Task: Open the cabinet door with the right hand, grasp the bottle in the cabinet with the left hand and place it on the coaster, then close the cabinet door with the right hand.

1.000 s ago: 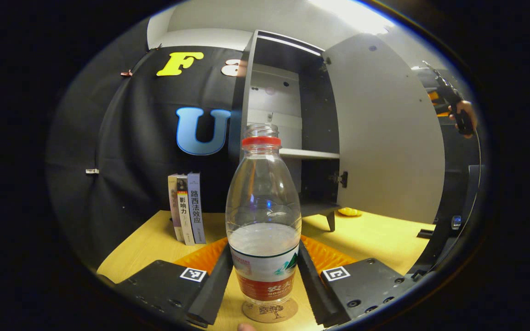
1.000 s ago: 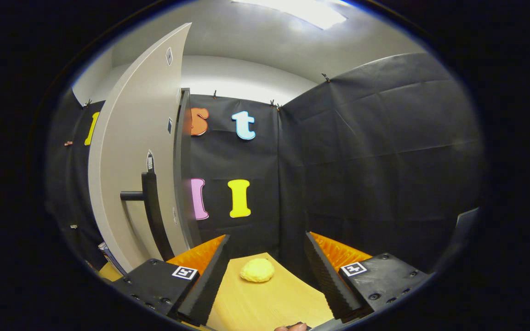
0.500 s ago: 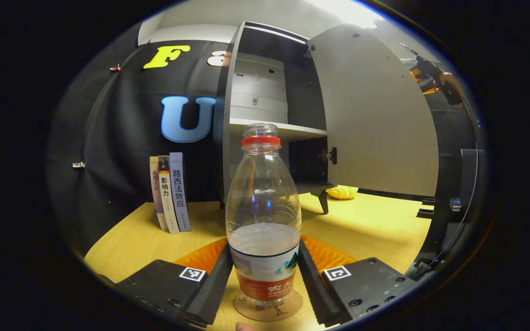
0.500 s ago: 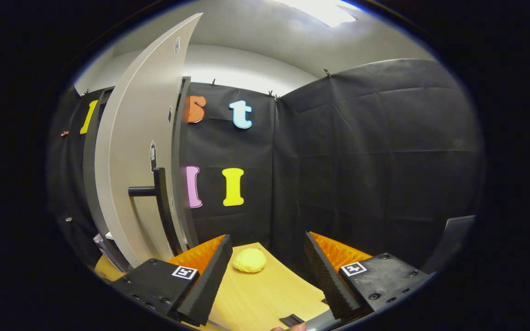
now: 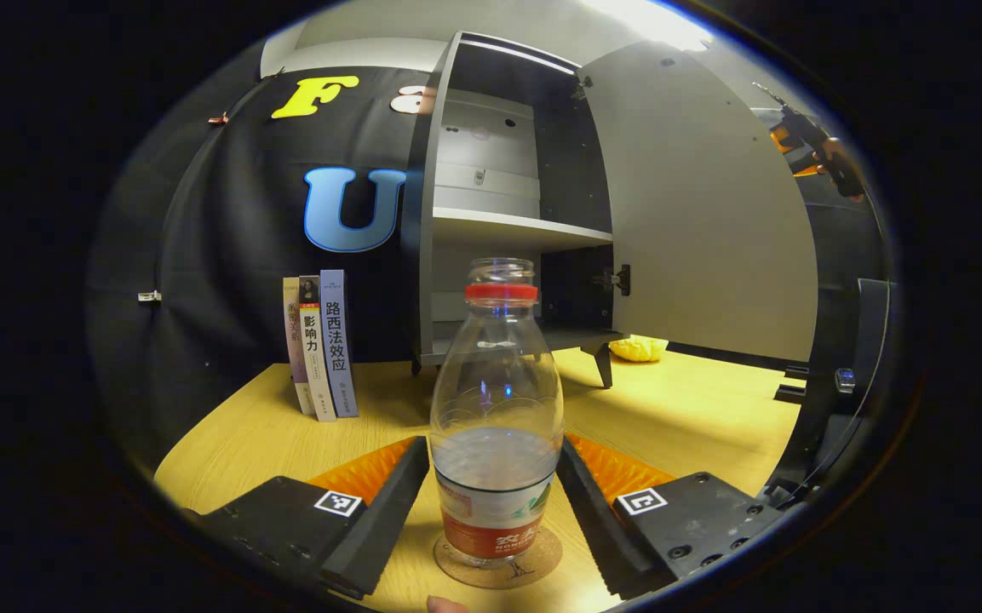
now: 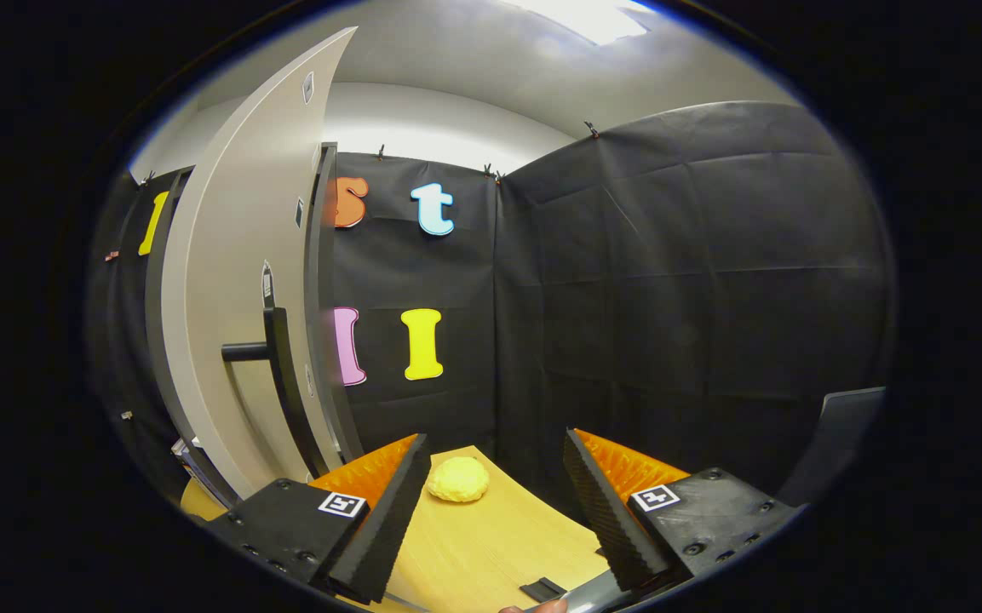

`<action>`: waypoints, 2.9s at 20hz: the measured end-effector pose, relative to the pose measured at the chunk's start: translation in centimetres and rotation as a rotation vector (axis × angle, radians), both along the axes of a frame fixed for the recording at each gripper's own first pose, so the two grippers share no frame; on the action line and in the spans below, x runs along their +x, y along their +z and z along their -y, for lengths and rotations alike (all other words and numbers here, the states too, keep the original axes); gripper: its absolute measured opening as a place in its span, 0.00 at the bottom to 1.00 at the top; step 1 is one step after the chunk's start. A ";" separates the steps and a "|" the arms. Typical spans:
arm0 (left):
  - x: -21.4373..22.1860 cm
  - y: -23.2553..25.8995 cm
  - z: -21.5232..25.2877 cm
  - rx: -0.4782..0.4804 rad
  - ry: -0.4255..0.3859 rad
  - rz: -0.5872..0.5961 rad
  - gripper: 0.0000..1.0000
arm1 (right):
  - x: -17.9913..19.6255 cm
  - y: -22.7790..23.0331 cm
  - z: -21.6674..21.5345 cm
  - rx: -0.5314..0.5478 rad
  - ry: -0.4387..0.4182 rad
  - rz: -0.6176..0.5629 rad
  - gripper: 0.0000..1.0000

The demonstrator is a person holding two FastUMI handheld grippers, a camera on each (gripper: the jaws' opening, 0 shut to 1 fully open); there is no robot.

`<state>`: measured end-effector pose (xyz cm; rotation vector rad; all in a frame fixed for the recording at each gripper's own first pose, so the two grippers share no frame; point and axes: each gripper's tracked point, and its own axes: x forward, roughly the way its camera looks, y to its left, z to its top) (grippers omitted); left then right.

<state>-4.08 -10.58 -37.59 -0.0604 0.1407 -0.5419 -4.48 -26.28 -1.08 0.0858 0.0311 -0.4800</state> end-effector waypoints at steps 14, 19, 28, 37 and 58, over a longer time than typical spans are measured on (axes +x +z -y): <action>-4.0 14.9 -3.0 0.008 0.248 0.024 0.94 | 2.6 -0.2 1.6 0.003 0.113 0.018 0.97; -3.7 23.9 -1.7 0.048 0.344 0.085 0.93 | 4.0 -0.8 1.6 -0.022 0.176 -0.005 0.97; -1.9 35.3 0.8 -0.003 0.499 0.017 0.92 | 4.9 0.4 -1.3 0.069 0.333 0.032 1.00; -1.5 38.6 3.0 0.018 0.505 0.059 0.94 | 5.0 0.2 -3.4 0.059 0.395 0.013 0.97; -1.6 39.0 1.0 0.069 0.450 0.110 0.93 | 5.3 -0.2 -15.8 0.105 0.567 -0.007 0.97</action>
